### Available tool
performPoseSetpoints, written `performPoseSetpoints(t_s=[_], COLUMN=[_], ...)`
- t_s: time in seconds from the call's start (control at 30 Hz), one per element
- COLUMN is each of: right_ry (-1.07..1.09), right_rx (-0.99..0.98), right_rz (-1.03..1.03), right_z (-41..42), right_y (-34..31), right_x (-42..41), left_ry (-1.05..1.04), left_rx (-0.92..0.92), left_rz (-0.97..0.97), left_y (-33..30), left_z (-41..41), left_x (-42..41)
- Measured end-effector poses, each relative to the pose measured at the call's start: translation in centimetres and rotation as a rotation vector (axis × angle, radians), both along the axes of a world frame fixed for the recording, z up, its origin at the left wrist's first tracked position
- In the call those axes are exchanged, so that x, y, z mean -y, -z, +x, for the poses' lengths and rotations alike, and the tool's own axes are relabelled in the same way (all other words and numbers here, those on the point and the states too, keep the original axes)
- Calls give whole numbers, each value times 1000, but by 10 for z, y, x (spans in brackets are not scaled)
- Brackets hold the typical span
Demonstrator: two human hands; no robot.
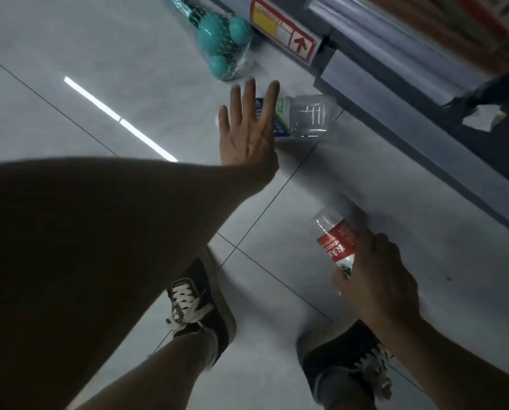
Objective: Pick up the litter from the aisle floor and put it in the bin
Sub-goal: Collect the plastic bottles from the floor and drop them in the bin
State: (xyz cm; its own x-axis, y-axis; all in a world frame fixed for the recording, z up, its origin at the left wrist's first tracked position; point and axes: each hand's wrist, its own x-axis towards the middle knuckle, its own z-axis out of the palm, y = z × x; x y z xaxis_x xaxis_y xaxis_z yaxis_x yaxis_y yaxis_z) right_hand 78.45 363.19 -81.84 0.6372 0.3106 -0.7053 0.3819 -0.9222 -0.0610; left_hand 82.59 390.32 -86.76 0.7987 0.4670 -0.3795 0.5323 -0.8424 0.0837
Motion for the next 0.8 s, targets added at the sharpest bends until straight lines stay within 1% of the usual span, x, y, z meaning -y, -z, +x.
performPoseSetpoints(t_s=[0.1,0.17,0.2,0.3,0.4,0.57,0.7,0.8], right_ry=[10,19,29,89,166,190,265,328], right_rx=[-11,-18,-25,-53,-65,-75,-94,-68], right_rz=[33,41,38,25,36,69,100,116], right_z=[5,5,3,-4,-12,-23,-24,-17], right_y=[0,0,-1,-4,-16,-66,-128,-184], right_x=[-3,-4,-3,-1,0,-1,-5,-10], left_ry=[20,-23,-73,-253,-373,-406,-408,-443], left_rx=[-102,-104,-111,-153,-184,-247,-243,-251], left_rz=[-24,-6,-35,-203,-276,-306,-374,-414], left_y=[11,15,14,7,-12,-73,-148,-211], left_z=[18,15,8,-27,-71,-116,-129,-124], left_x=[-6,-4,0,21,48,77,82,77])
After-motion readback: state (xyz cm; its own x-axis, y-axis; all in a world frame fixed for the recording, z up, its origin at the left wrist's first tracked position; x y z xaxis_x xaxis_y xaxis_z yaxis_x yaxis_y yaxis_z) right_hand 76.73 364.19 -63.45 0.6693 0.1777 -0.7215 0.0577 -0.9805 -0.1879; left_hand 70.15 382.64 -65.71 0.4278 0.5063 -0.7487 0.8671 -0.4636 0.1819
